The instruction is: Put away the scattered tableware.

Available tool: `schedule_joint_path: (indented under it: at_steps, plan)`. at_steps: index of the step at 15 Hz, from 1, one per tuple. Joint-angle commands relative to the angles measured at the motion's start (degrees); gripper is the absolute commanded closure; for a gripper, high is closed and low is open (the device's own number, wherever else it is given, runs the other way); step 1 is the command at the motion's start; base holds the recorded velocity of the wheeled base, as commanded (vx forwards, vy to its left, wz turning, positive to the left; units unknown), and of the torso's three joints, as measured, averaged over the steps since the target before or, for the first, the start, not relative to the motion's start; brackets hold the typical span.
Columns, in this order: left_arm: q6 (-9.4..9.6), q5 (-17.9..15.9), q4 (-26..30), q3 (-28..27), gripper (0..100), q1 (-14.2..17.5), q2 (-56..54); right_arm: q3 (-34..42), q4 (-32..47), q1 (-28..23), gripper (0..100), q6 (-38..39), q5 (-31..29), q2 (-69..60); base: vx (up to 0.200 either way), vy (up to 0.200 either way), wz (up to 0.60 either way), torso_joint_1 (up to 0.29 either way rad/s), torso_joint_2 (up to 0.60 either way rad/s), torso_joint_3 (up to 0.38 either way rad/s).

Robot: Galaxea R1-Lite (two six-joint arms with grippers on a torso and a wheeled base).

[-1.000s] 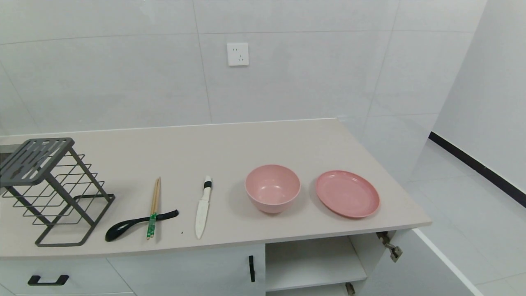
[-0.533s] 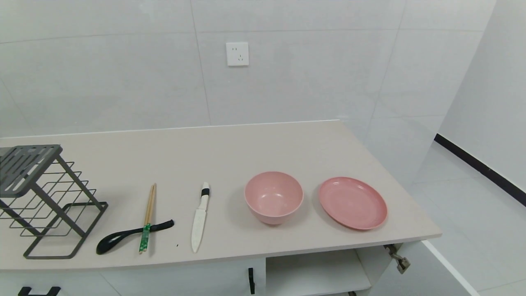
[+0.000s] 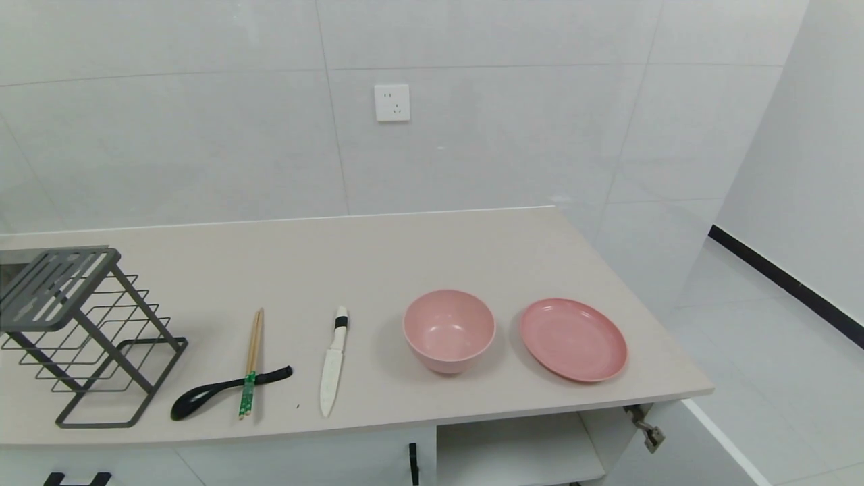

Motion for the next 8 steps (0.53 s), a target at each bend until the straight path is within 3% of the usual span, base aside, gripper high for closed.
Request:
schedule_joint_path:
  at_steps: [1, 4, 8]
  plan:
    - [0.09, -0.09, -0.13, 0.00, 0, 0.04, 0.07, 0.01, 0.00, 0.01, 0, 0.01, 0.01, 0.02, 0.000, 0.000, 0.00, 0.300, -0.56, -0.281]
    - [-0.09, -0.09, -0.13, 0.00, 0, 0.04, 0.07, 0.01, 0.00, 0.01, 0, 0.01, 0.01, 0.02, 0.000, 0.000, 0.00, 0.206, -0.39, -0.193]
    - [-0.09, -0.09, -0.21, 0.00, 0, 0.04, 0.07, 0.01, 0.17, 0.01, 0, 0.62, 0.01, 0.02, 0.000, 0.000, 0.00, 0.008, -0.02, -0.009]
